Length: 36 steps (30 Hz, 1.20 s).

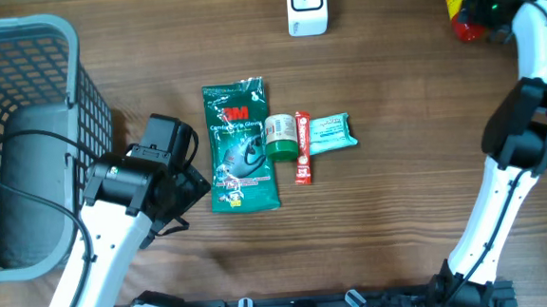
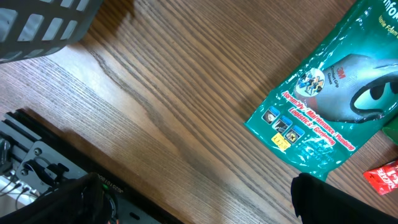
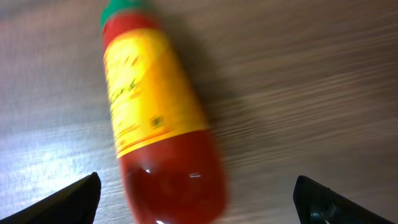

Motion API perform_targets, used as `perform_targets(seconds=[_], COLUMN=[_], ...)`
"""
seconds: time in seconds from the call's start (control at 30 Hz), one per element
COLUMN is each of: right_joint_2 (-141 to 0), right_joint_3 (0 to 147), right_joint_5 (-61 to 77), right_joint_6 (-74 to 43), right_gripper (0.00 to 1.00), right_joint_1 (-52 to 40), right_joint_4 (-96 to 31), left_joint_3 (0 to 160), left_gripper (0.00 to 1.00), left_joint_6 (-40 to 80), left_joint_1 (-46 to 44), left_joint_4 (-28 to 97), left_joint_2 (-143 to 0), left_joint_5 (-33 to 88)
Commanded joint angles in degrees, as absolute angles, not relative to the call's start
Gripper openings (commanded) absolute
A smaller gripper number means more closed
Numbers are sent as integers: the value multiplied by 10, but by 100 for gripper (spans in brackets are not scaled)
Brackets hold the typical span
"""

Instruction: Scan the item barcode

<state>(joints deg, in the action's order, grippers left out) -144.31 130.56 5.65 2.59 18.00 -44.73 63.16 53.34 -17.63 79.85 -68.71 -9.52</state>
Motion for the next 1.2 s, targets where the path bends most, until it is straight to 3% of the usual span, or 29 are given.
perform_targets(seconds=[0.0, 0.4, 0.67, 0.87, 0.97, 1.17], right_joint_2=[-1449, -1506, -1511, -1513, -1509, -1461], right_joint_3=[1306, 1306, 1305, 1305, 1305, 1305], right_joint_5=[112, 73, 75, 71, 72, 83], right_joint_6=[44, 31, 30, 18, -7, -15], right_gripper=[100, 99, 76, 48, 43, 44], right_joint_1=[164, 165, 164, 164, 164, 166], right_joint_4=[-432, -376, -401, -401, -413, -473], left_joint_3=[631, 631, 631, 631, 631, 631], left_gripper=[100, 100, 100, 100, 100, 100], left_joint_6=[543, 543, 543, 543, 543, 543], left_joint_1=[-179, -179, -179, -179, -179, -179], left_joint_4=[799, 799, 799, 799, 799, 799], left_joint_2=[-687, -687, -687, -687, -687, -687], left_joint_5=[-97, -97, -97, -96, -97, -97])
